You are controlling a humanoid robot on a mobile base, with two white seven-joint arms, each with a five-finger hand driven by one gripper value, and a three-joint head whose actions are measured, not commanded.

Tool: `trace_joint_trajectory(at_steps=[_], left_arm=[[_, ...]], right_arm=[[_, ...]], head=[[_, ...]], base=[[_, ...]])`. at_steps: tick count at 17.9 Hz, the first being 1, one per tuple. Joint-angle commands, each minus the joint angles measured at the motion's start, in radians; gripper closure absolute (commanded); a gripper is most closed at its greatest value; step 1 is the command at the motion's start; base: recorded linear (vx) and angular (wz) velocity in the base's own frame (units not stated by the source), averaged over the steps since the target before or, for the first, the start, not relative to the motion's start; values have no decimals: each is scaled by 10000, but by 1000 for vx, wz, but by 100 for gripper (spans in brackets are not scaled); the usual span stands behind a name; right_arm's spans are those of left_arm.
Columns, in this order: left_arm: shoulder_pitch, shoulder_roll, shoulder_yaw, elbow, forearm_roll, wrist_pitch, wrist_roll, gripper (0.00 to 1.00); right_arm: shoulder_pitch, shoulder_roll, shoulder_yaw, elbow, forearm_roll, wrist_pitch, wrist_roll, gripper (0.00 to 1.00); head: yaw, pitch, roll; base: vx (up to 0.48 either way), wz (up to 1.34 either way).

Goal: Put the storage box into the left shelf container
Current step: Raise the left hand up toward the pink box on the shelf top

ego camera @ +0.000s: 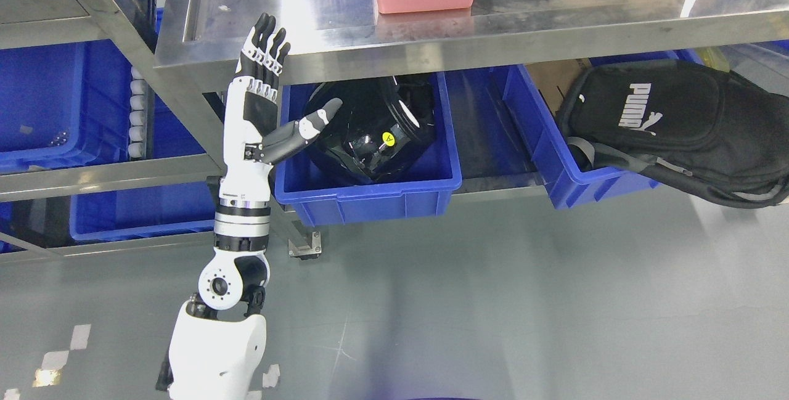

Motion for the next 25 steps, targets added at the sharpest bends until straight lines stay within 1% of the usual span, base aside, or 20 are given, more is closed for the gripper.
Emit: trace_joint_trajectory(at_steps=[1,3,4,6,8,9,10,11,13,14,15,18,20,21,23,25], left_arm=[[-95,175,131,-3,0,-30,-4,0],[-310,175,315,-33,0,-213,-126,0],[-600,175,650,-34,-15,-260,-446,0],[-1412,175,1555,-18,-15,-139,-1624,0],[-2362,175,2063,12,-61,121,-3248,0],[-2837,472,2141,-3,-77,442,-4137,0],[-3313,901,2157,-3,-92,764,-4738,0],[-3788,1391,2142,-3,-138,1101,-5078,0],[-4540,2403,1989,104,-641,1426,-5219,2],[-5107,2742,1684,302,-1100,1427,-5250,2],[-5614,2852,1150,517,-1545,1427,-5357,1],[-6812,2884,-171,1253,-2482,1519,-6091,1],[-7380,2777,-1090,1896,-3339,1961,-7117,1],[-7550,2761,-1505,2142,-3754,2268,-7334,2],[-7979,2594,-2167,2556,-4568,3004,-7505,2],[-8393,2180,-2276,3093,-4983,3252,-7612,2]], right_arm=[[-46,-175,0,-174,-215,5,-60,0],[-46,-175,0,-174,-215,-11,-59,0],[-46,-175,0,-174,-215,5,-44,0],[-46,-175,0,-174,-215,-11,-44,0],[-46,-175,0,-174,-215,-11,-44,0],[-46,-175,0,-174,-215,-11,-44,0],[-46,-175,-15,-174,-215,-11,-44,0],[-46,-175,0,-174,-215,5,-44,0],[-46,-175,0,-174,-215,5,-44,0],[-46,-175,0,-174,-215,5,-59,0],[-46,-175,0,-174,-215,-11,-60,0],[-46,-175,0,-174,-215,5,-44,0],[-46,-175,0,-174,-215,5,-44,0],[-46,-175,0,-174,-215,5,-59,0],[-46,-175,0,-174,-215,5,-44,0],[-46,-175,0,-174,-215,5,-44,0]], head=[[0,0,0],[0,0,0],[0,0,0],[0,0,0],[0,0,0],[0,0,0],[0,0,0],[0,0,0],[0,0,0],[0,0,0],[0,0,0],[0,0,0],[0,0,0],[0,0,0],[0,0,0],[0,0,0]], base=[[0,0],[0,0],[0,0],[0,0],[0,0],[0,0],[0,0],[0,0],[0,0],[0,0],[0,0],[0,0],[0,0],[0,0],[0,0],[0,0]])
